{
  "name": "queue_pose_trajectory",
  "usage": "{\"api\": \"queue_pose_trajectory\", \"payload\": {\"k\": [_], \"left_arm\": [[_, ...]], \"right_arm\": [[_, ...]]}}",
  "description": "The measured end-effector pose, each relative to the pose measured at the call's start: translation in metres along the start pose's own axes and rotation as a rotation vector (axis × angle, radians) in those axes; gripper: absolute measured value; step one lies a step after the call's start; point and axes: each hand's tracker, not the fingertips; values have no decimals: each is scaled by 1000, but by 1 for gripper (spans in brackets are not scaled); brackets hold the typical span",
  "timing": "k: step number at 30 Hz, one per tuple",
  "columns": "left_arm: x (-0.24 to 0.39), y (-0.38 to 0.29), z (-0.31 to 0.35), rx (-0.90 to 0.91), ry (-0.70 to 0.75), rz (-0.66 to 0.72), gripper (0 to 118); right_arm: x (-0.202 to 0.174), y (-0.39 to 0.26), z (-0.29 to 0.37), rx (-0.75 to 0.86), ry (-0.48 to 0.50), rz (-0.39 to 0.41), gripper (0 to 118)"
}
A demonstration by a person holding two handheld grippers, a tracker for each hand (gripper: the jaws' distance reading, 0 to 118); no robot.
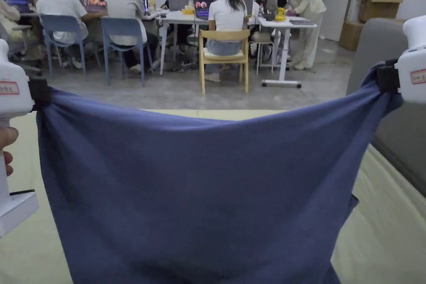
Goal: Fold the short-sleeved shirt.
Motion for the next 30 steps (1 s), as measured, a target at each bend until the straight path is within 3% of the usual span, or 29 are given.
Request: {"api": "queue_pose_trajectory", "payload": {"k": [3, 13, 16, 22, 30], "left_arm": [[-1, 40, -18, 1, 19, 0, 1], [13, 162, -43, 62, 40, 35, 1], [24, 180, -49, 76, 91, -23, 1], [30, 180, -62, 71, 80, -31, 1], [38, 121, -101, -52, 70, -116, 1]], "right_arm": [[0, 43, -19, -8, -32, 23, 7], [25, 166, -66, -19, -84, -37, 7], [24, 185, -76, -29, -111, -34, 7], [20, 181, -98, -61, -119, -27, 7], [12, 118, -144, -125, -67, -55, 7]]}}
